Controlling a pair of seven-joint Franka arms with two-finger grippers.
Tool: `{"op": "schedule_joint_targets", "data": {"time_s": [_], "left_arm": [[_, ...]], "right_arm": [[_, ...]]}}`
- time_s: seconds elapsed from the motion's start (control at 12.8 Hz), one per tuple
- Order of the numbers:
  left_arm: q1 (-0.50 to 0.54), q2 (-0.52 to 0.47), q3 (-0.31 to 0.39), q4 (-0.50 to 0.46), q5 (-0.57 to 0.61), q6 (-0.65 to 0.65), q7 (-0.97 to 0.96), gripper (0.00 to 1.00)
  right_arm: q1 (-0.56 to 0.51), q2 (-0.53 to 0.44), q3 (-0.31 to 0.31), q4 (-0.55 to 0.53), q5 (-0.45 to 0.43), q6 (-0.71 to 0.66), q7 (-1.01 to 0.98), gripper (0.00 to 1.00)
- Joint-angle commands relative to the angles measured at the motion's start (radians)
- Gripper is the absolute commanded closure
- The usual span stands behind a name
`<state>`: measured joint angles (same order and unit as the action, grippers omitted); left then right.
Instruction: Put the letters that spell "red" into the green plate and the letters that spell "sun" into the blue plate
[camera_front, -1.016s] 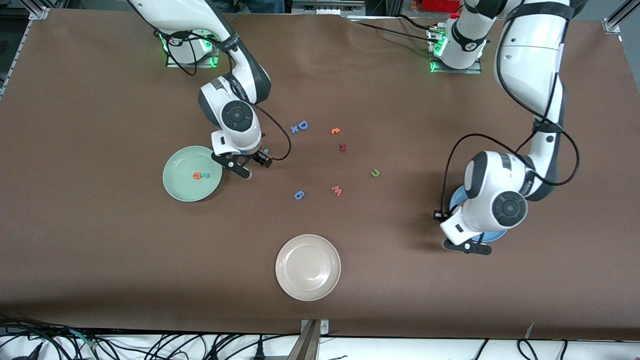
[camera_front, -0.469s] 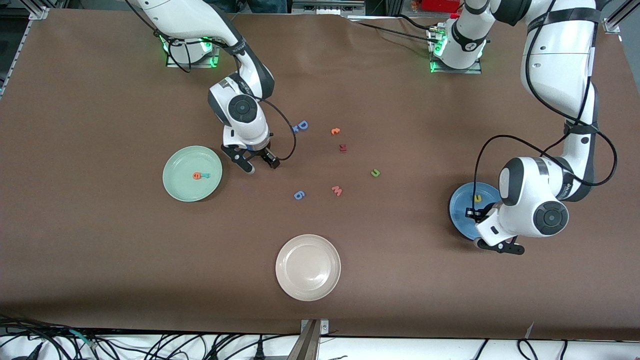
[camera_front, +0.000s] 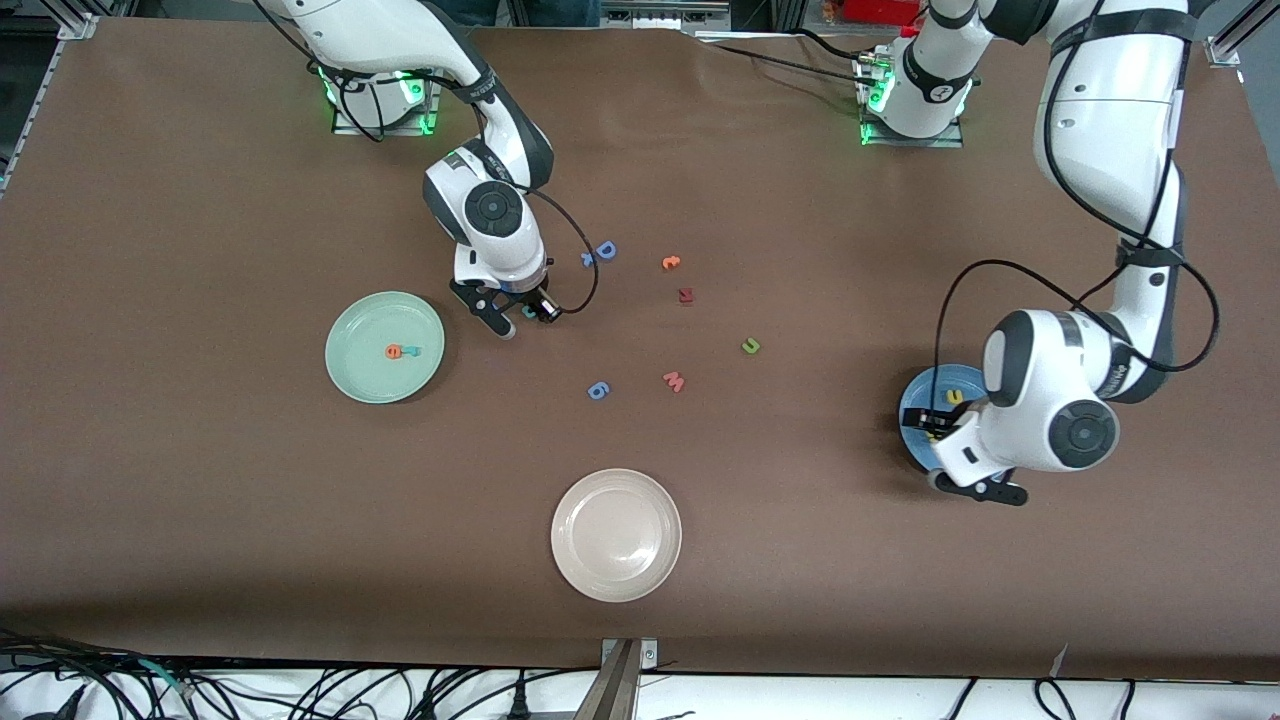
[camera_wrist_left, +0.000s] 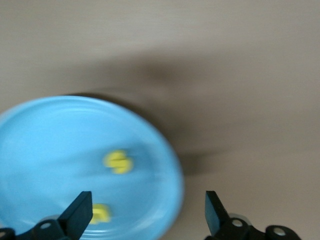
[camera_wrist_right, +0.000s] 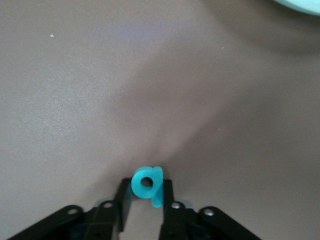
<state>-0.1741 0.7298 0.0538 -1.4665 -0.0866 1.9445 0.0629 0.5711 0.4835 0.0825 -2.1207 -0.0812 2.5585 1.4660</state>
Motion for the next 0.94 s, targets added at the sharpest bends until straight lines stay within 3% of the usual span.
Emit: {"op": "schedule_joint_targets", "data": {"time_s": [0.0, 0.23, 0.39, 0.47, 0.7, 0.86], "left_arm": [[-0.024, -0.081, -0.084, -0.095, 0.007, 0.005, -0.113, 0.00], [-0.024, -0.200, -0.166, -0.312, 0.007, 0.208, -0.191, 0.00], [-0.025, -0.274, -0.218, -0.507, 0.008, 0.428, -0.256, 0.00], [-0.030, -0.285, -0.245, -0.559, 0.020, 0.494, -0.303, 0.00], [-0.119, -0.285, -0.255, -0.597, 0.039, 0.542, -0.447, 0.00], [-0.149, -0.270, -0.258, -0.589, 0.140, 0.542, -0.581, 0.00]], "right_arm": [[-0.008, -0.014, 0.006, -0.008, 0.012, 0.002, 0.001, 0.87], [-0.014, -0.048, -0.019, 0.034, 0.008, -0.084, -0.044, 0.87], [-0.014, -0.080, -0.079, 0.070, 0.008, -0.232, -0.187, 0.87], [-0.014, -0.092, -0.108, 0.079, 0.008, -0.280, -0.263, 0.87], [-0.016, -0.117, -0.220, 0.076, 0.012, -0.359, -0.497, 0.87], [-0.019, -0.103, -0.250, 0.065, 0.012, -0.372, -0.558, 0.87]]}}
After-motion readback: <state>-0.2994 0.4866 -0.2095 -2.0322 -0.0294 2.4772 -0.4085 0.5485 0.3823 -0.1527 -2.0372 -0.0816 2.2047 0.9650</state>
